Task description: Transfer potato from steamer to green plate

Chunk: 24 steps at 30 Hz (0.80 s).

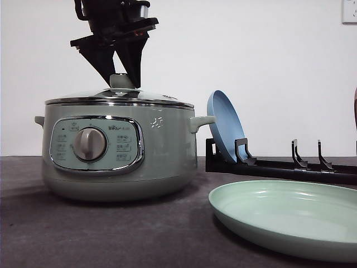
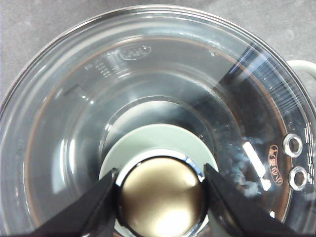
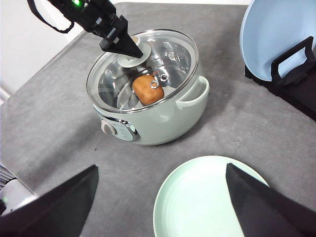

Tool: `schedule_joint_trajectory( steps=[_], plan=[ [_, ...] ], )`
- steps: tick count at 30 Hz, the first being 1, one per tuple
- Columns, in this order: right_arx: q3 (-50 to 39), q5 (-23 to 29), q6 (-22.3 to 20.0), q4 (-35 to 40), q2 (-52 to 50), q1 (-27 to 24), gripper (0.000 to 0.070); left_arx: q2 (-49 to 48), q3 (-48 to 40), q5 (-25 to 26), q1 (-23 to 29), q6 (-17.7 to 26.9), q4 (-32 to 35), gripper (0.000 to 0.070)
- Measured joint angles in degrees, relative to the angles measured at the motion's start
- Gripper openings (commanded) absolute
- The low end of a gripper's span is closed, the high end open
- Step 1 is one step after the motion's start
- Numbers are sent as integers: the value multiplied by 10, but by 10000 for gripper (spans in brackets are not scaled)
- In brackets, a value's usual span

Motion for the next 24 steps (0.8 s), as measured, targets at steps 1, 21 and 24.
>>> schedule_joint_trajectory(
  steps=[1, 21, 24],
  plan=[
    [0, 0, 0, 0, 0, 0, 521, 0, 0, 0, 0, 0, 0, 9],
    [0, 0, 0, 0, 0, 0, 521, -139, -1, 3, 0, -13, -49, 9],
    [0, 0, 0, 0, 0, 0, 521, -156, -1, 3, 0, -13, -54, 9]
  ],
)
